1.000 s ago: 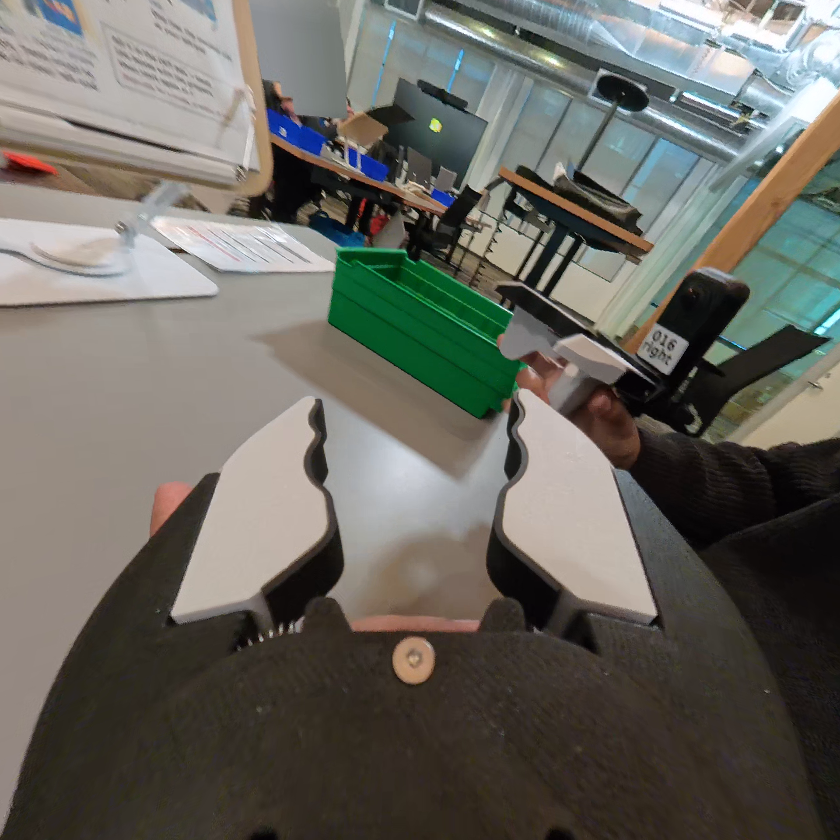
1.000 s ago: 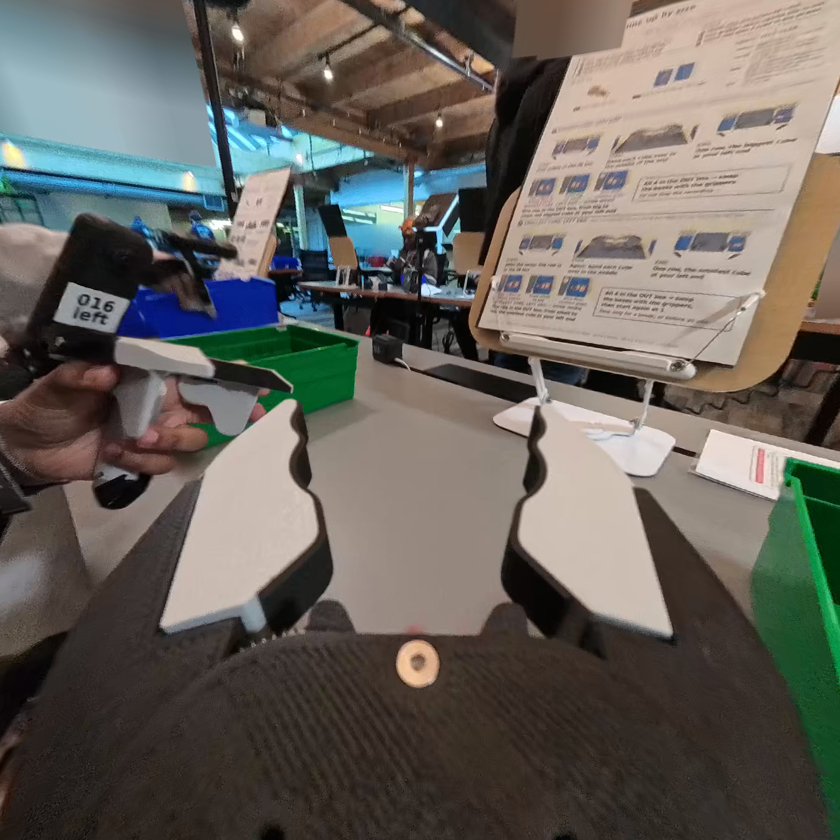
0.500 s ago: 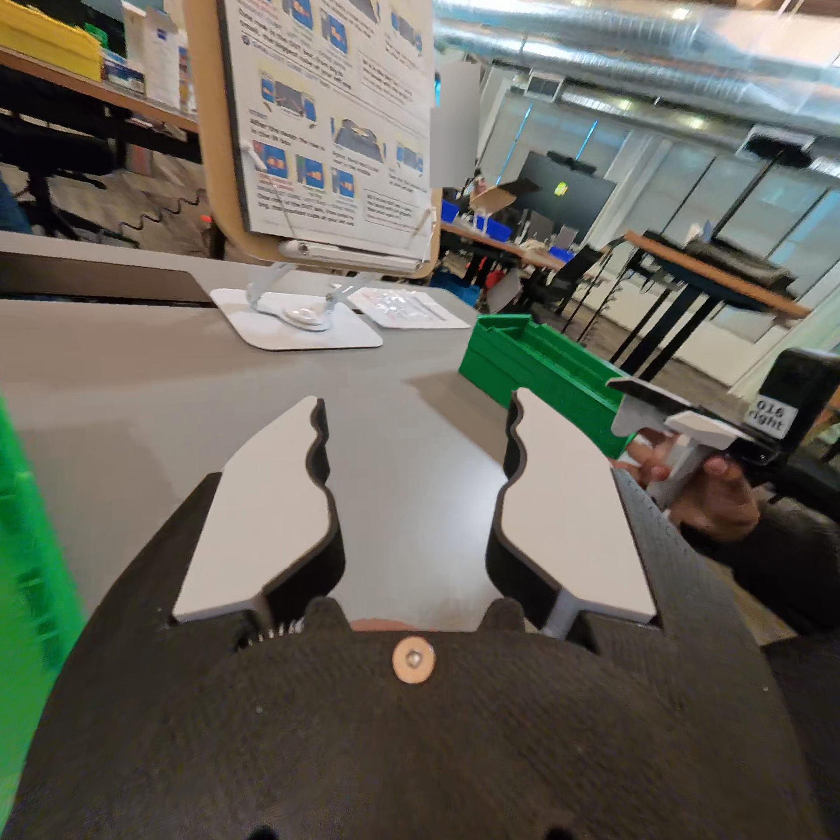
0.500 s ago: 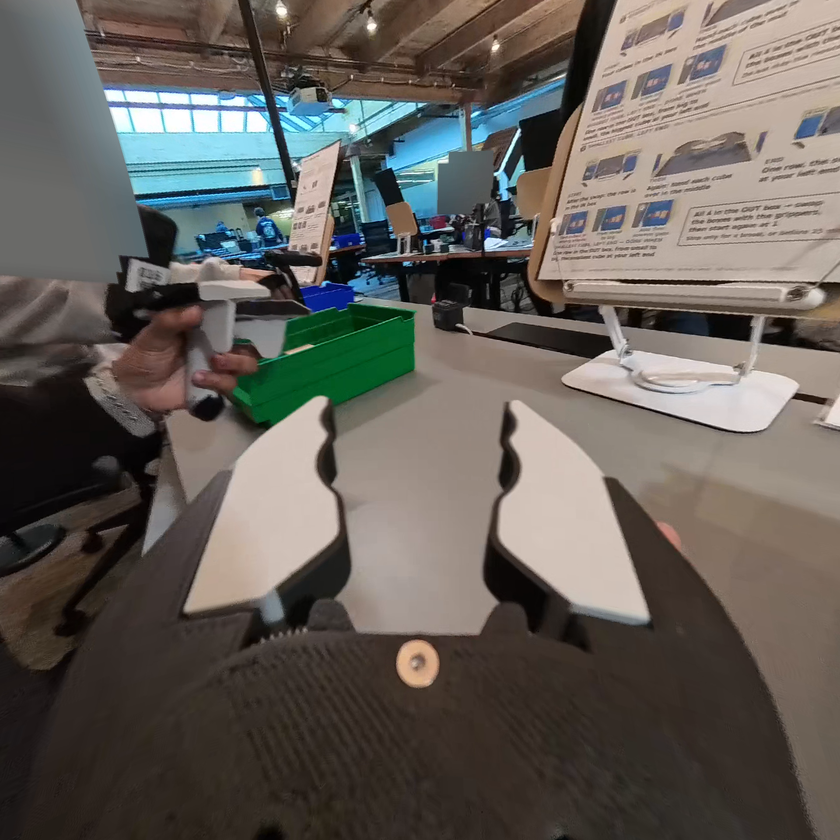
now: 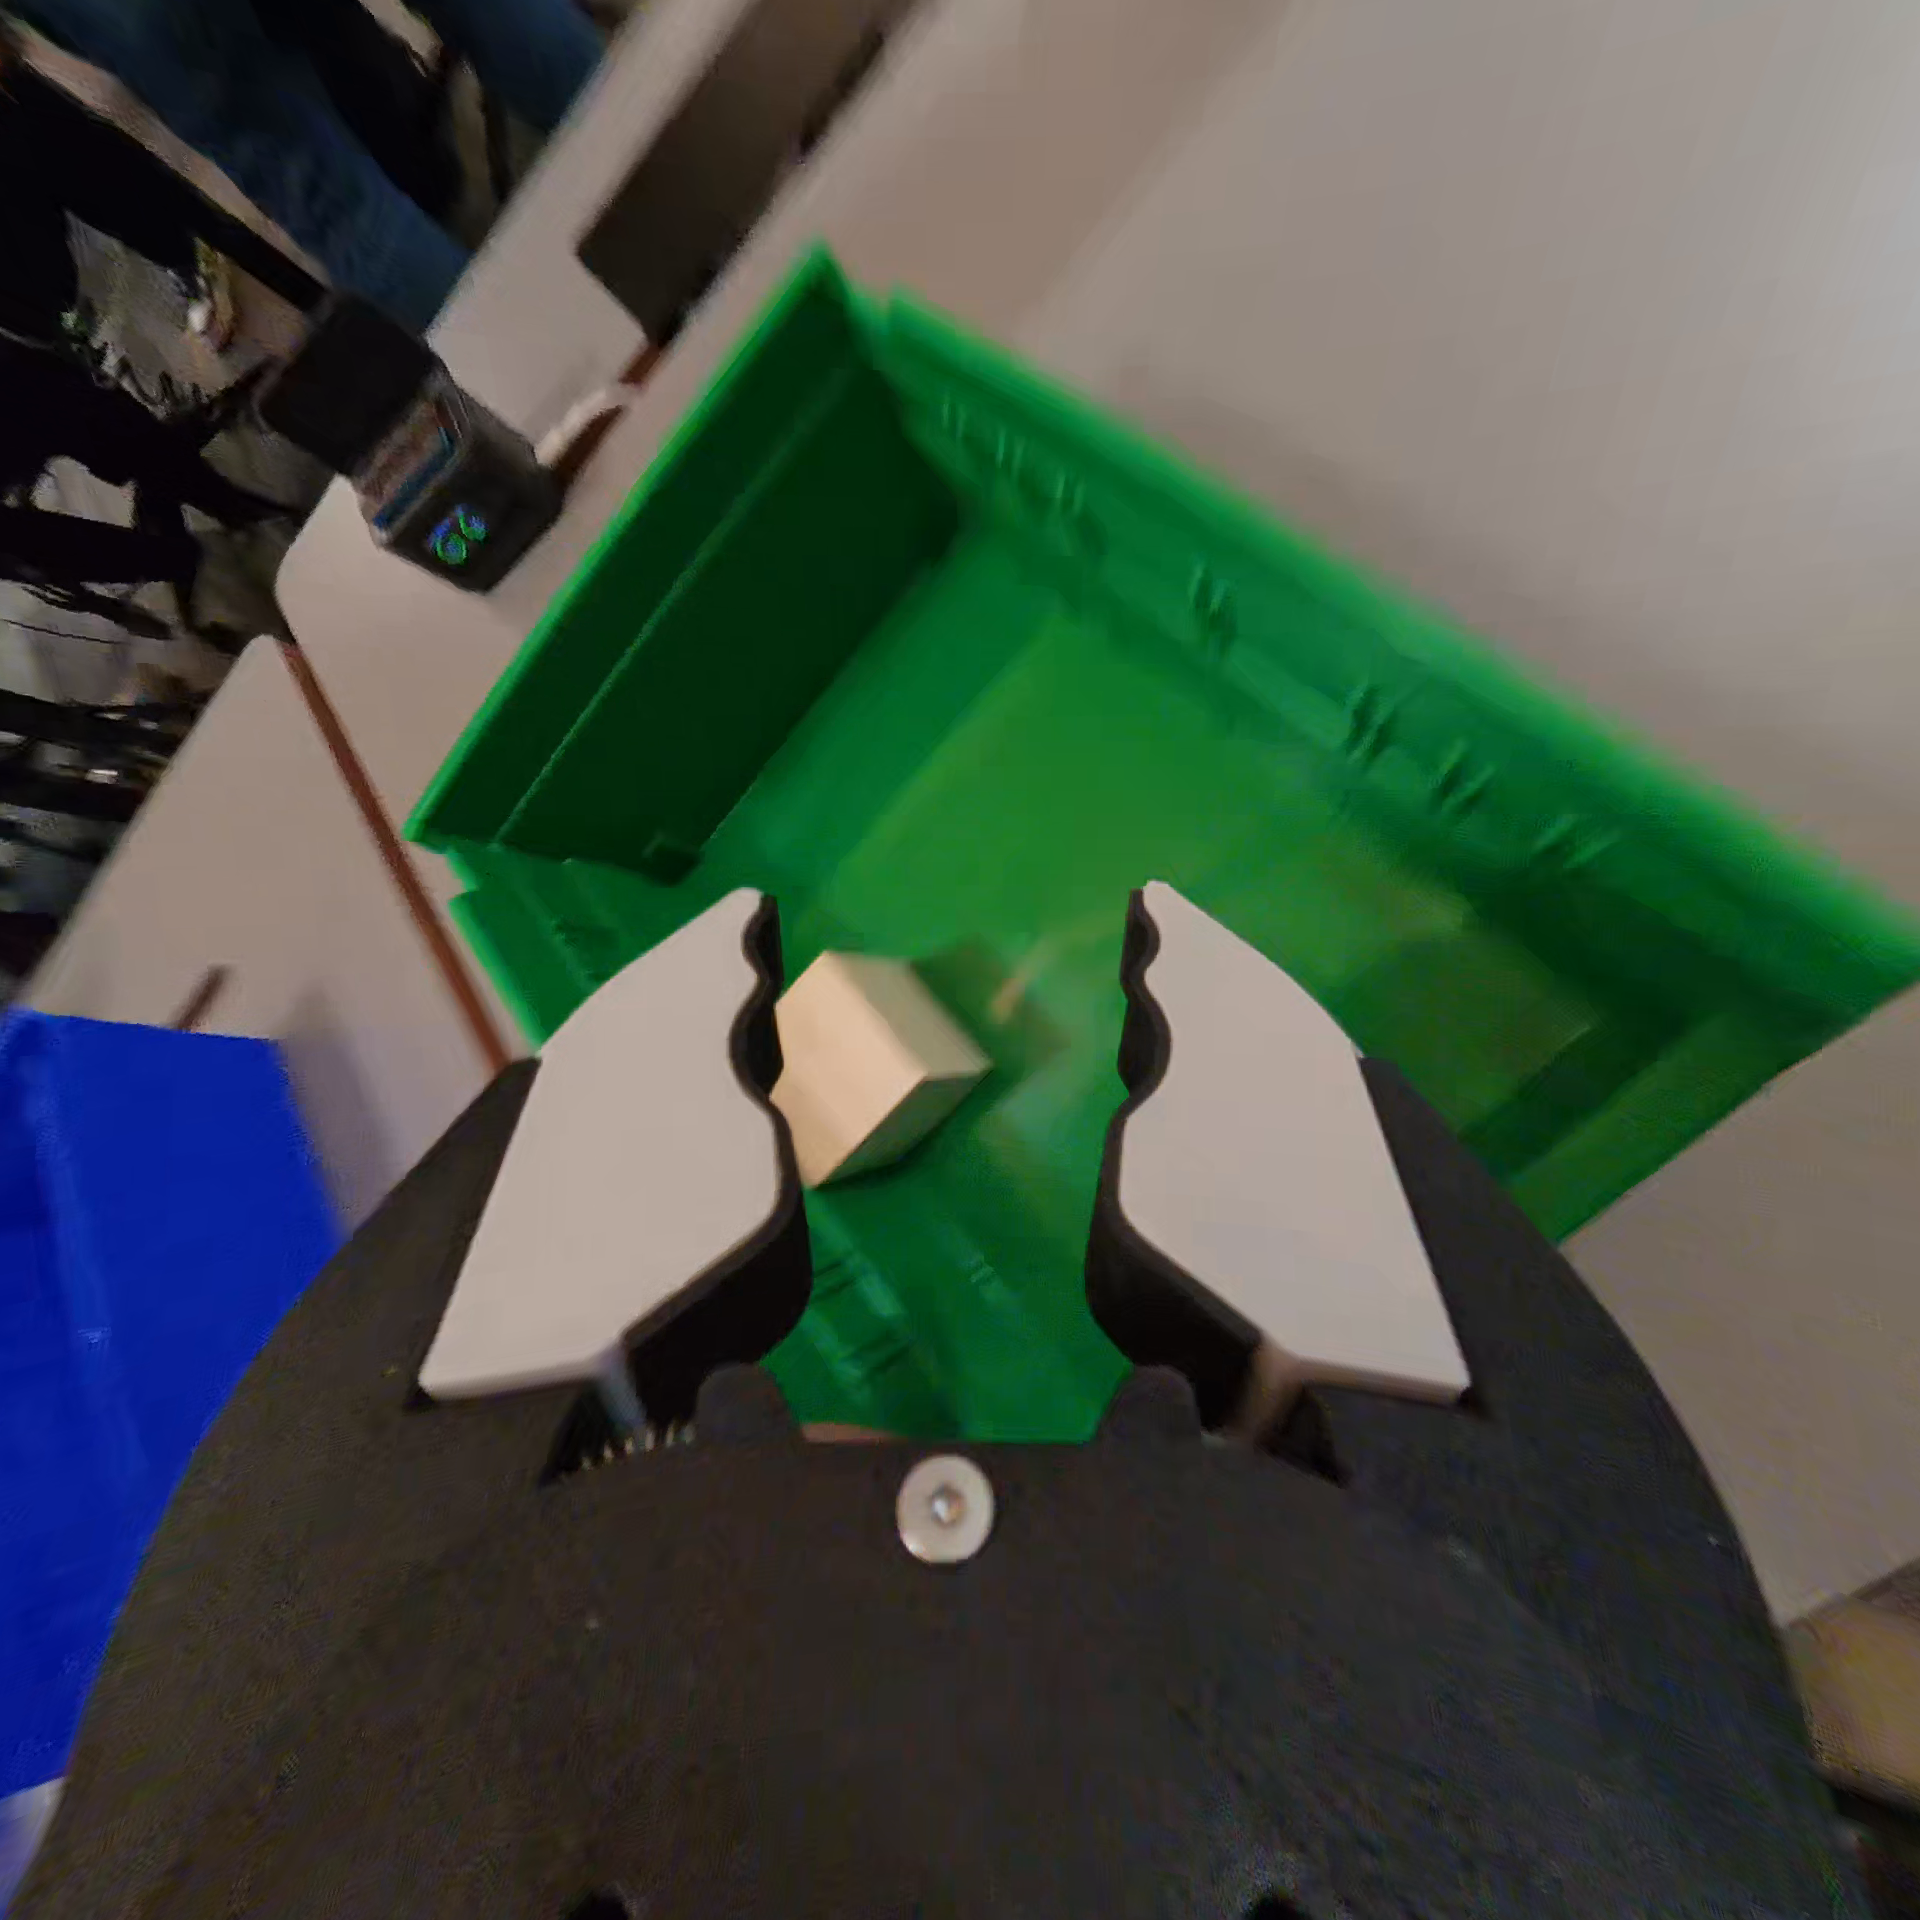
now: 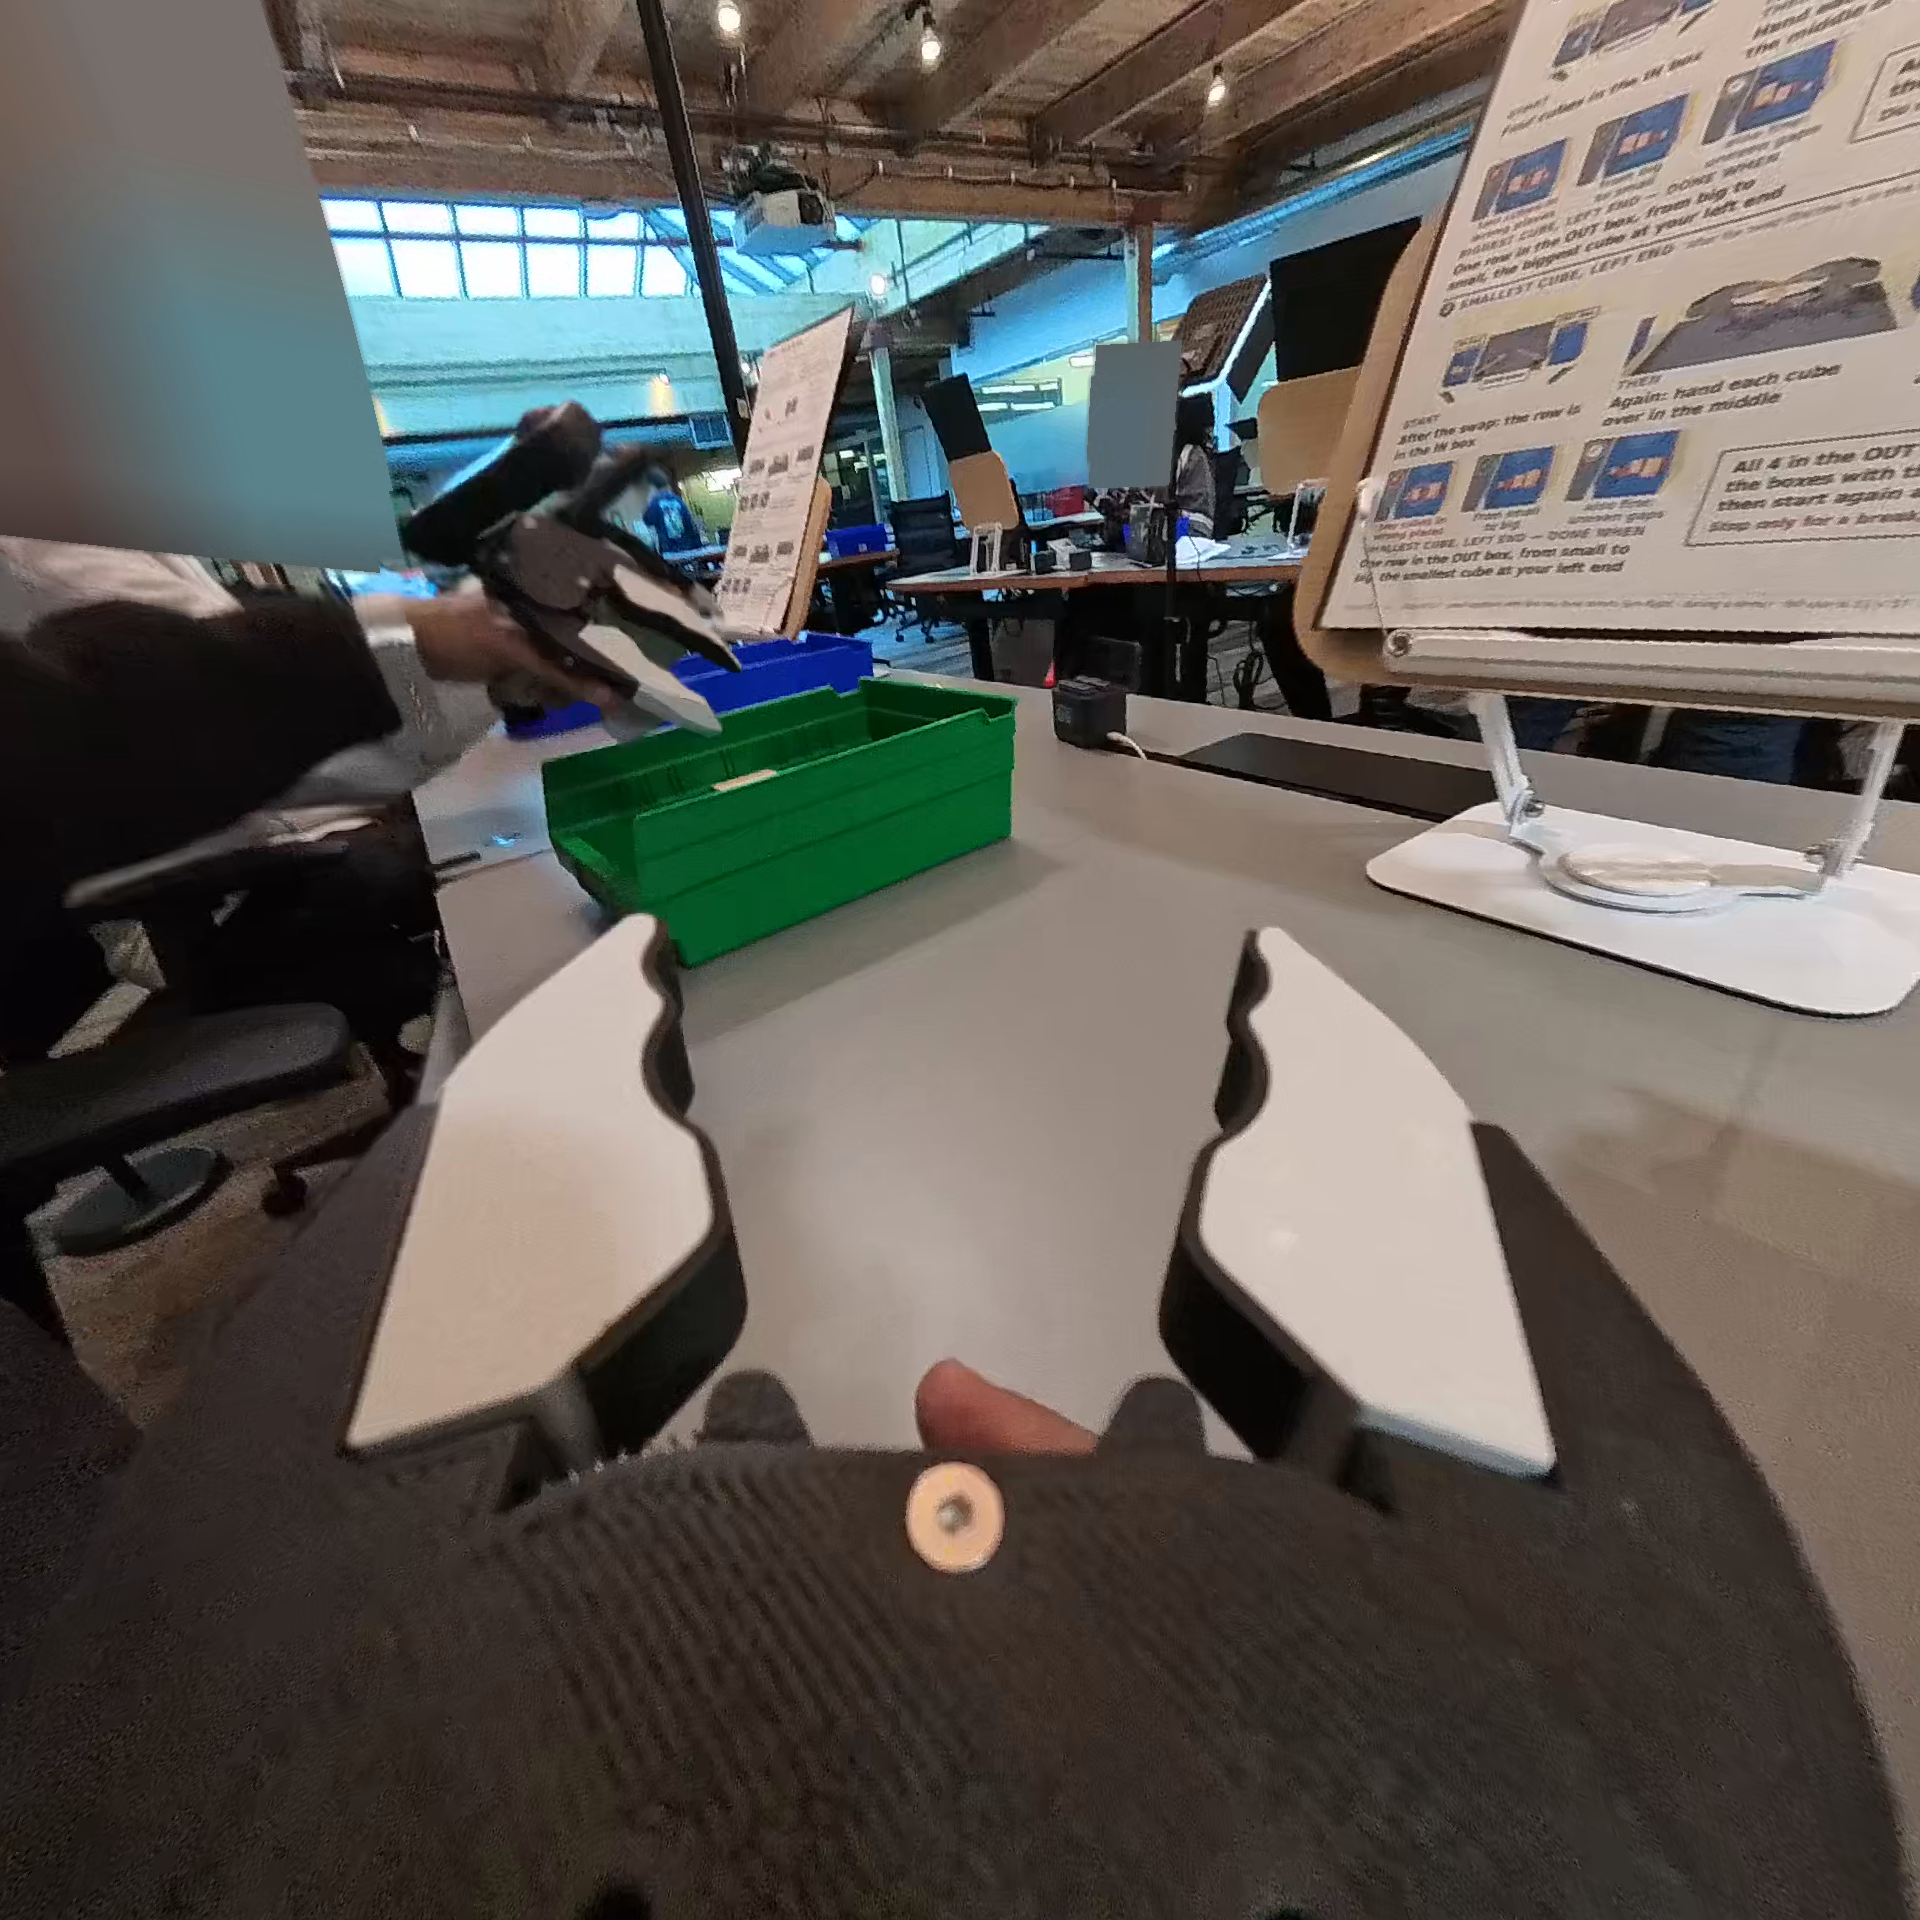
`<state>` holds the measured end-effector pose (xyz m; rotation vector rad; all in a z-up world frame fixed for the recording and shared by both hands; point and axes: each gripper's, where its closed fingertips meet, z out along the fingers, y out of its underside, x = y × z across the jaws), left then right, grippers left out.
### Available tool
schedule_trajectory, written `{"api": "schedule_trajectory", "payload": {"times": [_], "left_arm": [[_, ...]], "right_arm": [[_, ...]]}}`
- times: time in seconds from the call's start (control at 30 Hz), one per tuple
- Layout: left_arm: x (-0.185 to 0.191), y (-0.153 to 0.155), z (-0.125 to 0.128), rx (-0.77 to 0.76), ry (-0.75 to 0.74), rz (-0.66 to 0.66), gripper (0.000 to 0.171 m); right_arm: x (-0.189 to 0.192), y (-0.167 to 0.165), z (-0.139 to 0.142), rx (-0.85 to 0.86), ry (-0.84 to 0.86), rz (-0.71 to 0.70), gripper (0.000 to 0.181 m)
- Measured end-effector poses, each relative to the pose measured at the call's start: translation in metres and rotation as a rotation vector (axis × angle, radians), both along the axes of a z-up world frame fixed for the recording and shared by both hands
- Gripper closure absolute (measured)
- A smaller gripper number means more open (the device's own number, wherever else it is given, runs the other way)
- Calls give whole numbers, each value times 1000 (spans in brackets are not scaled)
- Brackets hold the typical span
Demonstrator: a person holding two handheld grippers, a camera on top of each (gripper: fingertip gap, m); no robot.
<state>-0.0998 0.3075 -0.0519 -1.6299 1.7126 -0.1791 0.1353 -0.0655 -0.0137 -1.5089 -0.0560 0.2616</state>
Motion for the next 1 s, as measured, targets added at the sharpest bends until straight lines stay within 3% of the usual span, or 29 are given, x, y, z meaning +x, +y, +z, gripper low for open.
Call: {"api": "schedule_trajectory", "payload": {"times": [0.1,0.17,0.47,0.6,0.8,0.9,1.0], "left_arm": [[-16,28,-33,115,287,-77,106],[-25,37,-52,76,423,-93,100],[-48,74,-90,134,877,-185,92],[-47,80,-100,142,946,-217,101],[-41,75,-89,82,890,-204,104],[-7,62,-54,44,610,-175,105],[41,31,11,-46,186,-163,106]], "right_arm": [[-3,7,-18,-92,-58,-19,85],[-7,11,-31,-153,-81,-14,85],[-12,16,-45,-197,36,39,95],[-6,16,-48,-208,96,43,98],[-5,16,-51,-219,108,52,101],[-7,16,-52,-225,107,66,102],[-9,15,-50,-218,101,74,103]]}}
